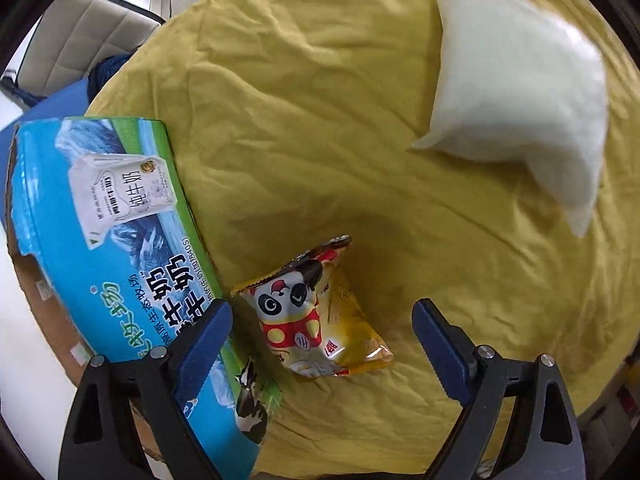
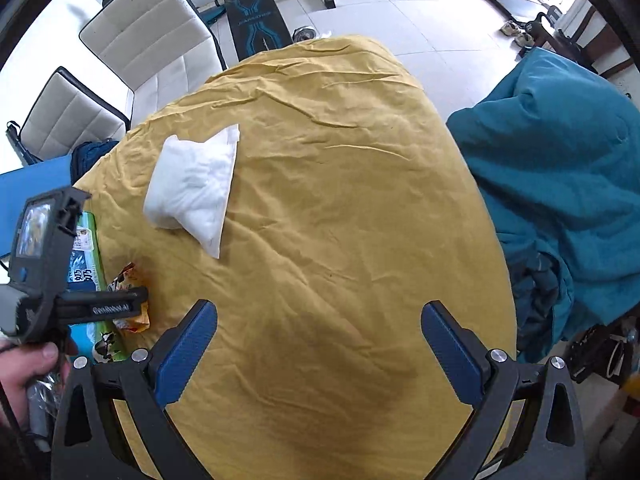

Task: Organize soft objects
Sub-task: 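Grasp the panda packet with the left gripper while the right reaches the white bag, then grasp the white bag with the right gripper while the left holds the panda packet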

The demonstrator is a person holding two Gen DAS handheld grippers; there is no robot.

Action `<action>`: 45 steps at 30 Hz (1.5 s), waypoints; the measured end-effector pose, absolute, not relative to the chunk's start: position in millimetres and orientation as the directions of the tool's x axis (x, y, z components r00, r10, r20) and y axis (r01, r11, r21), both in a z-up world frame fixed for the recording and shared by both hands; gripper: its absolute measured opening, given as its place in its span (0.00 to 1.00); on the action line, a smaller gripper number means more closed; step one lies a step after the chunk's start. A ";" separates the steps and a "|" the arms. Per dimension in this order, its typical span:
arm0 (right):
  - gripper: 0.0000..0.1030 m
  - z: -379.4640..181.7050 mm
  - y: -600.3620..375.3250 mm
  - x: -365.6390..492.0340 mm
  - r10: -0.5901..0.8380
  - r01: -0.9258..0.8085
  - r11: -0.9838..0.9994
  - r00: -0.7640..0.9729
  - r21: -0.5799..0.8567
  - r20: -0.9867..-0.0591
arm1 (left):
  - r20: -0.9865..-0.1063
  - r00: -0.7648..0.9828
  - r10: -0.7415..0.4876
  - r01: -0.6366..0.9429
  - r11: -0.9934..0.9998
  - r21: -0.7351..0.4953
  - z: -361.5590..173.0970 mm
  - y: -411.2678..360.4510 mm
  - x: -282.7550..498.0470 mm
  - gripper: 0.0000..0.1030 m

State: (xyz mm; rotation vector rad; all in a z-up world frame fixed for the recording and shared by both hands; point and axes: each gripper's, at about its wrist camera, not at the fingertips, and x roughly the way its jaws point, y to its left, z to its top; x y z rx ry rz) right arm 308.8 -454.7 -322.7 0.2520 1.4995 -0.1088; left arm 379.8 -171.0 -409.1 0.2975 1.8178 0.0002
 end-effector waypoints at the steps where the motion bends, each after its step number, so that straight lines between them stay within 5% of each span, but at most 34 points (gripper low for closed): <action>1: 1.00 -327.0 -453.7 313.8 0.094 0.219 0.970 0.066 0.106 -0.993 | -0.943 -0.238 0.234 0.220 0.958 0.182 -414.9 -173.8 377.6 0.82; 7: 1.00 -334.4 -426.9 346.9 0.156 0.024 0.987 0.062 0.158 -0.986 | -0.931 -0.260 0.255 0.223 0.954 0.199 -433.3 -179.6 370.1 0.42; 15: 1.00 -364.0 -348.1 424.2 0.049 -0.504 0.863 0.026 0.029 -0.998 | -0.975 -0.221 0.036 -0.053 0.997 0.049 -414.5 -152.2 359.6 0.40; 23: 1.00 -429.6 -283.9 457.2 -0.081 -0.696 0.718 -0.131 0.033 -0.988 | -0.976 -0.213 -0.042 -0.186 0.983 -0.001 -426.2 -121.8 324.0 0.41; 32: 0.70 -426.3 -317.8 460.0 -0.051 -0.381 0.924 -0.189 0.025 -0.981 | -0.971 -0.221 -0.090 -0.222 0.974 -0.040 -434.5 -109.9 329.4 0.41; 45: 0.57 -396.9 -413.0 376.0 0.130 -0.031 0.990 -0.224 0.141 -0.966 | -0.989 -0.128 -0.078 -0.053 0.996 -0.072 -417.1 -138.2 324.0 0.26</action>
